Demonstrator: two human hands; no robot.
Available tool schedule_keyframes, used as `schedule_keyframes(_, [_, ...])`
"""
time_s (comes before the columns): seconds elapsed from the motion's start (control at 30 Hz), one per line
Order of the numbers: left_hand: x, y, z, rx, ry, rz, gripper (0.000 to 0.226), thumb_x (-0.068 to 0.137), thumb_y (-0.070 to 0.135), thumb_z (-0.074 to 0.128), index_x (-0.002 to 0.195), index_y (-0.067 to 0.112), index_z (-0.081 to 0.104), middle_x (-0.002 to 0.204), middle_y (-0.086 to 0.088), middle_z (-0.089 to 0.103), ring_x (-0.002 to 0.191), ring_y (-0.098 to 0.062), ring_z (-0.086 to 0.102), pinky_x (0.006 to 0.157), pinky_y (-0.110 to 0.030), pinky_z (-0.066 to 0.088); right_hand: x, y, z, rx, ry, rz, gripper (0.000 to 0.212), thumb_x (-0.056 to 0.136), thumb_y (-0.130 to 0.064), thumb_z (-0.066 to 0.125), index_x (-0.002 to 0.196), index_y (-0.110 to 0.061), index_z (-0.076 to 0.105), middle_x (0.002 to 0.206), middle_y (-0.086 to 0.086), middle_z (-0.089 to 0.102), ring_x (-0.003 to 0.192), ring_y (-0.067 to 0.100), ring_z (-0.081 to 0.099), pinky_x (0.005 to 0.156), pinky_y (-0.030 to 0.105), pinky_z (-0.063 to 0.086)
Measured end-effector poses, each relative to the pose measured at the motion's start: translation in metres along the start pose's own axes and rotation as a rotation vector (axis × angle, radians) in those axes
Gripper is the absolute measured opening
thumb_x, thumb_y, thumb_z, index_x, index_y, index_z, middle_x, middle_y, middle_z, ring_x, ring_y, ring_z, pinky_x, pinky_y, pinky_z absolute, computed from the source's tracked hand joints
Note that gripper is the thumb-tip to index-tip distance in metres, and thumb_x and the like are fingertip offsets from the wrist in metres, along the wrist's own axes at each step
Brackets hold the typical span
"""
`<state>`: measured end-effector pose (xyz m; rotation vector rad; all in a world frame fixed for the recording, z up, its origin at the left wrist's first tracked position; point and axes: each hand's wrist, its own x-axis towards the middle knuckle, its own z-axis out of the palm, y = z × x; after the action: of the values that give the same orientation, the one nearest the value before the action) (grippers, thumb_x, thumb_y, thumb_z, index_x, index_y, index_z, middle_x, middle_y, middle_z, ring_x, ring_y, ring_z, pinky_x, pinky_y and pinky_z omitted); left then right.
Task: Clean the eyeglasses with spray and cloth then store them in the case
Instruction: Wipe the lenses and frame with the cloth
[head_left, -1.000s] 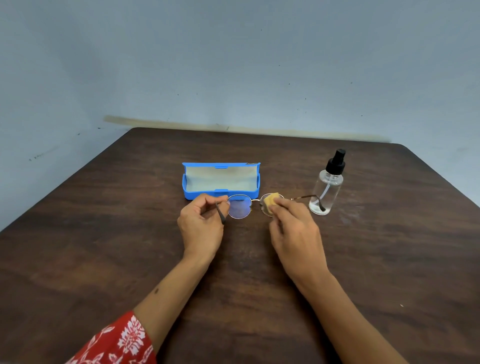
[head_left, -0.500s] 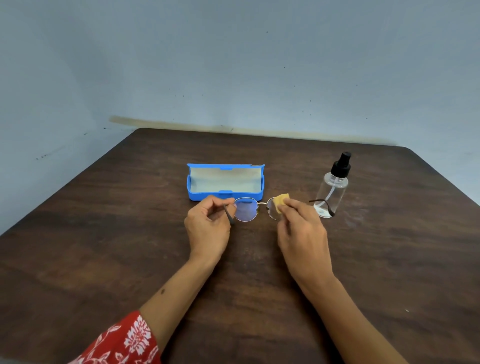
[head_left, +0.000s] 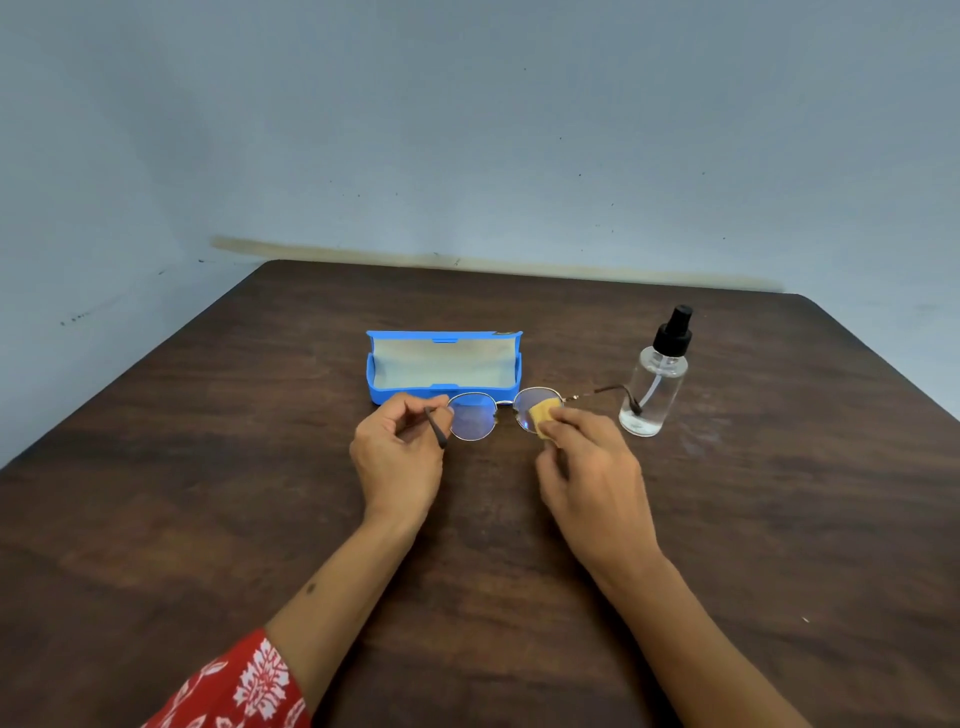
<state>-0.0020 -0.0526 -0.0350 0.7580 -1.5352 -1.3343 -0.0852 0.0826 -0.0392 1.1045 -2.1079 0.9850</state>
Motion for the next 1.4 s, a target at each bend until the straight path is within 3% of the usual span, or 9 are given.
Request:
schedule_keyframes(0.1, [-0.001,0.0,0.002,0.005,-0.011,0.013,0.001,0.078,0.003,0.071,0.079,0.003,0.07,0.081,-0.005,0.073,0.073,-0.011,0.069,0.08,-0.046,0.057,0.001,0.005,-0.004,-0.016,0.028,0.07,0.027,0.069,0.007,0.067,0.094,0.001,0.071,0.098,0.012,0.069,0.084,0.032,0.065,0.073,0.029,0.051])
schedule_keyframes(0.3, [0.002,-0.003,0.0,-0.019,-0.004,-0.001,0.002,0.077,0.005,0.071,0.078,0.004,0.07,0.081,-0.008,0.073,0.077,-0.018,0.07,0.081,-0.049,0.057,0.0,-0.002,0.003,-0.054,-0.02,-0.091,0.025,0.069,0.002,0.064,0.093,0.002,0.072,0.095,0.012,0.067,0.08,0.029,0.066,0.07,0.028,0.05])
schedule_keyframes(0.43, [0.001,-0.003,0.0,-0.016,0.004,0.002,0.006,0.077,0.004,0.071,0.077,-0.001,0.068,0.08,-0.008,0.073,0.072,-0.012,0.067,0.078,-0.049,0.057,0.001,0.005,-0.002,-0.081,0.038,0.031,0.032,0.063,0.013,0.073,0.093,0.004,0.071,0.096,0.014,0.068,0.08,0.032,0.066,0.071,0.026,0.046])
schedule_keyframes(0.6, [0.0,-0.003,0.0,-0.021,0.004,-0.011,0.003,0.077,0.005,0.072,0.076,0.003,0.069,0.079,-0.006,0.073,0.073,-0.016,0.069,0.079,-0.049,0.057,-0.004,-0.003,0.003,-0.073,-0.011,-0.096,0.025,0.069,-0.001,0.062,0.092,0.002,0.072,0.095,0.012,0.068,0.079,0.029,0.066,0.067,0.027,0.049])
schedule_keyframes(0.77, [0.0,-0.002,-0.001,-0.006,0.009,-0.003,0.003,0.076,0.007,0.071,0.073,0.008,0.069,0.073,-0.005,0.072,0.069,-0.017,0.065,0.076,-0.052,0.056,0.0,0.007,-0.001,-0.078,0.034,0.026,0.029,0.066,0.011,0.07,0.094,0.003,0.071,0.096,0.014,0.068,0.081,0.033,0.065,0.068,0.028,0.05])
schedule_keyframes(0.97, [0.0,-0.002,-0.002,0.025,-0.004,-0.012,0.003,0.076,0.006,0.073,0.075,0.006,0.07,0.077,-0.005,0.073,0.074,-0.016,0.069,0.078,-0.048,0.057,-0.003,-0.003,0.002,-0.069,-0.042,-0.103,0.026,0.069,-0.002,0.061,0.093,0.002,0.072,0.096,0.012,0.068,0.08,0.03,0.066,0.063,0.031,0.054])
schedule_keyframes(1.13, [0.002,0.0,-0.003,0.016,0.019,-0.035,0.005,0.074,0.008,0.072,0.072,0.006,0.068,0.07,-0.003,0.071,0.068,-0.015,0.064,0.075,-0.049,0.057,0.0,0.009,-0.006,-0.046,0.015,0.109,0.025,0.068,0.01,0.069,0.092,0.001,0.071,0.098,0.011,0.069,0.086,0.032,0.065,0.067,0.033,0.054])
schedule_keyframes(1.3, [0.009,-0.003,-0.005,-0.006,0.034,-0.08,0.017,0.068,0.018,0.07,0.068,0.002,0.062,0.067,-0.012,0.069,0.066,-0.022,0.062,0.075,-0.053,0.056,0.0,0.02,-0.007,0.12,0.056,0.295,0.027,0.078,0.01,0.06,0.095,-0.006,0.073,0.104,0.007,0.068,0.093,0.026,0.065,0.08,0.037,0.054])
schedule_keyframes(1.4, [0.008,0.0,-0.005,-0.029,-0.003,-0.129,0.012,0.069,0.017,0.071,0.066,0.008,0.064,0.063,-0.006,0.07,0.07,-0.028,0.068,0.078,-0.052,0.057,0.005,0.022,-0.008,0.284,0.088,0.403,0.02,0.083,0.0,0.065,0.097,-0.01,0.074,0.106,0.002,0.068,0.091,0.016,0.067,0.081,0.021,0.052])
